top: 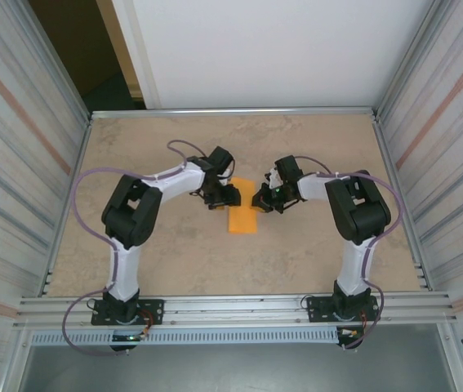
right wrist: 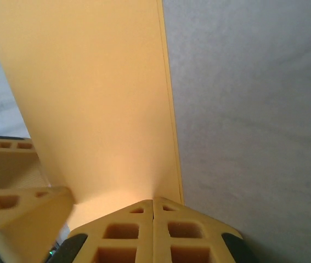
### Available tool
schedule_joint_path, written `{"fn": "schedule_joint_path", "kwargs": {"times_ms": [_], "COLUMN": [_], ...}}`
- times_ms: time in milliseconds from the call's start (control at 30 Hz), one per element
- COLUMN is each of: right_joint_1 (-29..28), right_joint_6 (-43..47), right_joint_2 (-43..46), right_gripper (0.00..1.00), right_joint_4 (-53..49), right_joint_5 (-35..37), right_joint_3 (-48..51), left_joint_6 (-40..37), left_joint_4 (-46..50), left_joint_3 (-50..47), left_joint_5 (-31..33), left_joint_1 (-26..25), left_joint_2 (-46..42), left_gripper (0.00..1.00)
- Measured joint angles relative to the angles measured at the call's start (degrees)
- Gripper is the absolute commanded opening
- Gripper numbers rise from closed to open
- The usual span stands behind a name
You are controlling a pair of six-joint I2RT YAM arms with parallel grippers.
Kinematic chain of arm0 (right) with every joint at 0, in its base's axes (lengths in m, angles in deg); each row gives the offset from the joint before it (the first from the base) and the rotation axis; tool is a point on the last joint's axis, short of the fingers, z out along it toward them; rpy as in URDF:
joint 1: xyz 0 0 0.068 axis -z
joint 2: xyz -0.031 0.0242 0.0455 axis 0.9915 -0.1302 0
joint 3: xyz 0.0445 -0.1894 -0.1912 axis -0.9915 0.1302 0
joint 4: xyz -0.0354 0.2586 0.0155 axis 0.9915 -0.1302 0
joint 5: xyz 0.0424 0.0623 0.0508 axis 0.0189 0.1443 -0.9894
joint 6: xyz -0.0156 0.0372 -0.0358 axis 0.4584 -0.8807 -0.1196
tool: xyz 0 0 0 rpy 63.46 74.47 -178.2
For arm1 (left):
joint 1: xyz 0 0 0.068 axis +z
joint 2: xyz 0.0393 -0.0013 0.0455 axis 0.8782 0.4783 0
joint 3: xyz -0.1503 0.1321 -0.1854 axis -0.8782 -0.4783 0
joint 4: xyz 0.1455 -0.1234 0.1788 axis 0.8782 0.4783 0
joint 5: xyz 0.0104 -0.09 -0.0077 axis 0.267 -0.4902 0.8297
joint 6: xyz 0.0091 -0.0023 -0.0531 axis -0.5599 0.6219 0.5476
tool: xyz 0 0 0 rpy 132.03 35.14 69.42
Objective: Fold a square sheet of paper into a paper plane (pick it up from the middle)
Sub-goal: Hold the square sheet of paper at the center of the table, then first fold the square sheet of paper in half at the center of the table.
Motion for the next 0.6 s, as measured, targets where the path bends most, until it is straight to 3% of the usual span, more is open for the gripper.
{"fn": "schedule_joint_path", "kwargs": {"times_ms": [267,600], "right_joint_1": [0.42,0.55], "right_joint_6": [5.66,6.14], "right_joint_2": [-2.67,-3.17], "right_gripper": [0.03,0.03], "right_joint_4": [-5.77,-6.27], "right_joint_5": [-1.51,-2.38], "right_joint_3": [-4.72,-5.09], "left_joint_6": [2.49,5.14], "left_joint_4": [-7.5,-14.01], "left_joint_3": [-1.4,-2.12], "left_joint_5": [-4.13,-13.18], "left_joint_1": [2.69,-0.68], "left_joint_2": [-8.33,-4.26], "left_gripper": [0.34,0.13]}}
